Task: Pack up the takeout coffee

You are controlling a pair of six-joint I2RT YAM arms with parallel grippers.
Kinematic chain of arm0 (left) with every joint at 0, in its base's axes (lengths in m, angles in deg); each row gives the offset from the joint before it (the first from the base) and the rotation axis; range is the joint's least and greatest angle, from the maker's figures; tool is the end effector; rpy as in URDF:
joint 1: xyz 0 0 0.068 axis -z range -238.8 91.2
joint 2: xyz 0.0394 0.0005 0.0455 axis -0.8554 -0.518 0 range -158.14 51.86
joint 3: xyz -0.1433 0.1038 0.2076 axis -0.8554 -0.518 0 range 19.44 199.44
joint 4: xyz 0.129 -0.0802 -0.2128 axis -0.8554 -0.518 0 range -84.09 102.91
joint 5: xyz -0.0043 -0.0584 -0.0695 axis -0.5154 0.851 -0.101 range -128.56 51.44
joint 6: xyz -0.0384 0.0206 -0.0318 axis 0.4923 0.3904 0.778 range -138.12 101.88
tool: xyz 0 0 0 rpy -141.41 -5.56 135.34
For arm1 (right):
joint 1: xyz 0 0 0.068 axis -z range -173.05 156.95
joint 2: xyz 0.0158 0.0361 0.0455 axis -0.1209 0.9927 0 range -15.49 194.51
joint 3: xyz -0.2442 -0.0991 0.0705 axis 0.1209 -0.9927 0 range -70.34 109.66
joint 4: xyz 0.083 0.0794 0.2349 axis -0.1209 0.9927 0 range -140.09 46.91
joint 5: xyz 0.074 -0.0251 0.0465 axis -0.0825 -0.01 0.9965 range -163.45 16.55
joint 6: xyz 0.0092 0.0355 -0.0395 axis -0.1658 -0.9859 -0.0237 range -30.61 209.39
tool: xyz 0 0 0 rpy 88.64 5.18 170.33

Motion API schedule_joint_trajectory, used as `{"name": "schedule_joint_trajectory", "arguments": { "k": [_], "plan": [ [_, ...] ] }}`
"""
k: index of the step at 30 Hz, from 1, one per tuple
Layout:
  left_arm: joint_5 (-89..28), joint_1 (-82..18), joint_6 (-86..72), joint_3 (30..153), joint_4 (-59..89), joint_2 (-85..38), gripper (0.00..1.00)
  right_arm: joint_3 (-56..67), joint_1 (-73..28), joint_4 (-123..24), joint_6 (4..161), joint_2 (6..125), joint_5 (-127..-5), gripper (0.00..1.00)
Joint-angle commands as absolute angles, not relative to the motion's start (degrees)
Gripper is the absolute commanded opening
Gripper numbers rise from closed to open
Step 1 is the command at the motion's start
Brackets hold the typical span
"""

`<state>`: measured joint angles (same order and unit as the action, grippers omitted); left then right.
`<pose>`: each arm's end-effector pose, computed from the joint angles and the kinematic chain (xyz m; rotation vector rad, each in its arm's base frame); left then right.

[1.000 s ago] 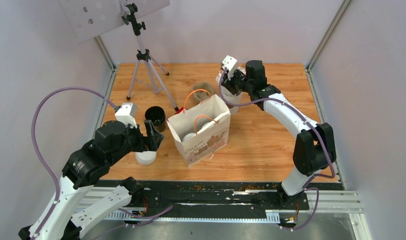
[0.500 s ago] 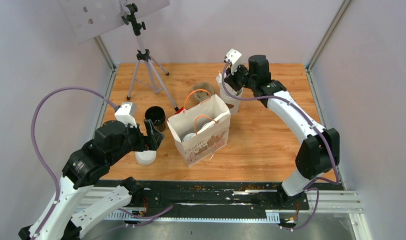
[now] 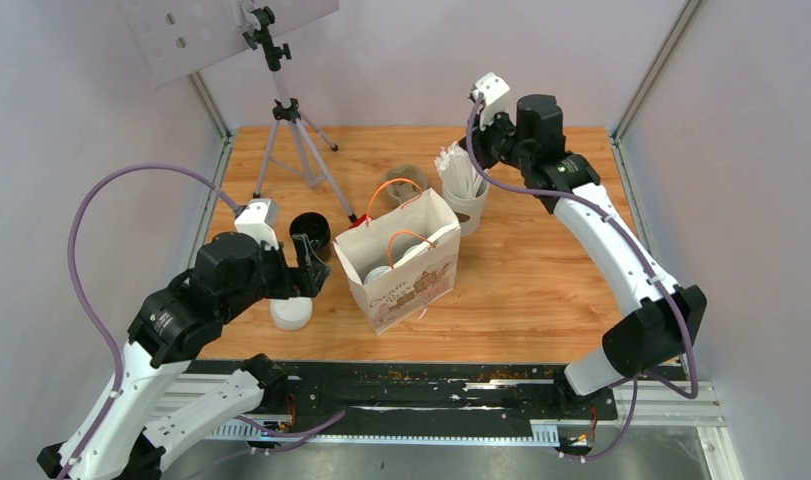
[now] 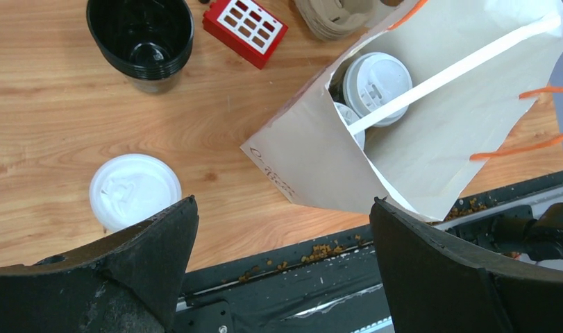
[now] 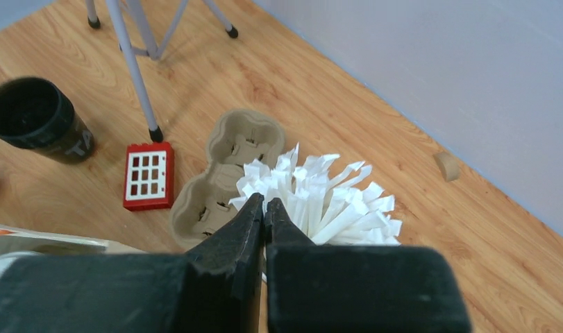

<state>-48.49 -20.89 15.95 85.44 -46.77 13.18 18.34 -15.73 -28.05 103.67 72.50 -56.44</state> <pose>0.0796 -0.0542 0.3858 -0.0310 2.1769 -0.5504 0.3242 0.1468 0.4010 -0.8009 1.7729 0.3854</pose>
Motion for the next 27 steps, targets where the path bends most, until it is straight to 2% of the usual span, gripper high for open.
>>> {"name": "schedule_joint_trajectory", "arguments": {
  "k": [1, 14, 23, 27],
  "plan": [
    [-51.23, -20.63, 13.81, 88.6, -46.74, 11.08, 1.0, 23.87, -15.59, -26.14, 96.97, 66.62, -58.86, 0.0],
    [-50.38, -20.61, 10.21, 88.05, -41.76, 11.74, 1.0, 23.71, -15.55, -28.46, 92.24, 55.04, -65.92, 0.0],
    [-50.14, -20.66, 4.52, 90.37, -43.15, 8.93, 1.0, 20.71, -15.55, -23.82, 74.92, 43.6, -65.18, 0.0],
    [-49.35, -20.61, 3.69, 90.37, -42.28, 10.4, 1.0, 17.84, -15.55, -23.42, 65.5, 38.17, -70.05, 0.01]
  ]
}}
